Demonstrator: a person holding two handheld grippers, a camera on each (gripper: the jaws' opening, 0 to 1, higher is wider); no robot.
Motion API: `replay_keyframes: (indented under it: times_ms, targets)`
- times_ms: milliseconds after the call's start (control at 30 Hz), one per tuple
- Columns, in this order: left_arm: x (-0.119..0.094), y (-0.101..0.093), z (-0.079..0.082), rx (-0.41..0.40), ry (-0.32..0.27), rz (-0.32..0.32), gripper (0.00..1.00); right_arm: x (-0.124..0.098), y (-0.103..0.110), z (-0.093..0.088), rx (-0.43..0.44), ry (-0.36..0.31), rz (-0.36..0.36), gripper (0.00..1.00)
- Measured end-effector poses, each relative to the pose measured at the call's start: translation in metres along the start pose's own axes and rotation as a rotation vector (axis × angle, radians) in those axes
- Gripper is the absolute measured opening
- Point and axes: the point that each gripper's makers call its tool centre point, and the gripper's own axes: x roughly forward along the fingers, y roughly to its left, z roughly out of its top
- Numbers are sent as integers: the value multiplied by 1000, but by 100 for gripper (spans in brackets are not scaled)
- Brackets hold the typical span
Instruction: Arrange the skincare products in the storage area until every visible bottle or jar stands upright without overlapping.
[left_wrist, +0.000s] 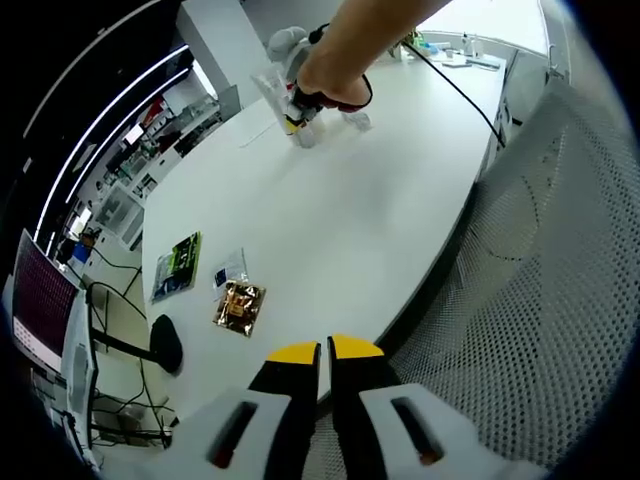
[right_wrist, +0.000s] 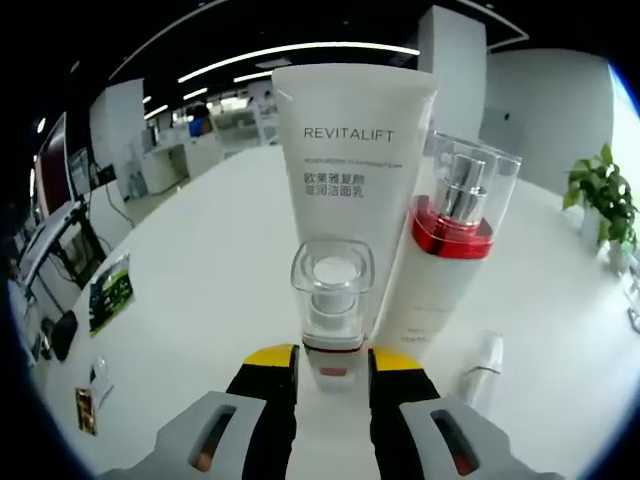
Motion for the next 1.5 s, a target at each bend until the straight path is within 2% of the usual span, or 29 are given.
replay_keyframes:
  times_ms: [167, 367, 467, 567, 633, 767, 867, 933, 1067, 1133, 1233, 1333, 1433, 1500]
  targets:
    - [0, 1, 0, -1, -2, 5, 0, -11, 1, -11, 7, 14, 29, 32]
    - [0, 0, 0, 2, -2, 5, 0, -40, -5, -28, -61, 20, 83, 39]
    - [-1, 0, 1, 6, -6, 5, 0, -53, -9, -34, -146, 48, 106, 42]
    - [0, -1, 1, 9, -4, 2, 0, -59, -15, -27, -220, 16, 130, 44]
    - [-1, 0, 1, 10, -5, 3, 0, -68, -23, -27, -317, 15, 139, 44]
    - [-1, 0, 1, 11, -7, 7, 0, -80, -31, -31, -341, 27, 156, 43]
    - [0, -1, 1, 15, -4, 4, 0, -88, -44, -40, -316, 50, 174, 45]
    - [2, -4, -3, 16, 19, -13, 1, -88, -61, -48, -298, 75, 164, 46]
    - [1, -4, -2, 20, 14, -11, 1, -101, -77, -59, -241, 95, 141, 50]
    - [1, -4, -2, 21, 10, -10, 1, -103, -86, -64, -225, 99, 130, 49]
    - [1, -4, -2, 20, 15, -11, 1, -109, -95, -74, -234, 130, 120, 49]
    - [0, -3, -1, 19, 6, -5, 1, -109, -109, -73, -209, 122, 100, 49]
    - [1, -4, -2, 21, 13, -10, 1, -102, -108, -71, -188, 118, 132, 54]
    - [2, -5, -4, 22, 27, -17, 2, -95, -106, -70, -185, 123, 139, 53]
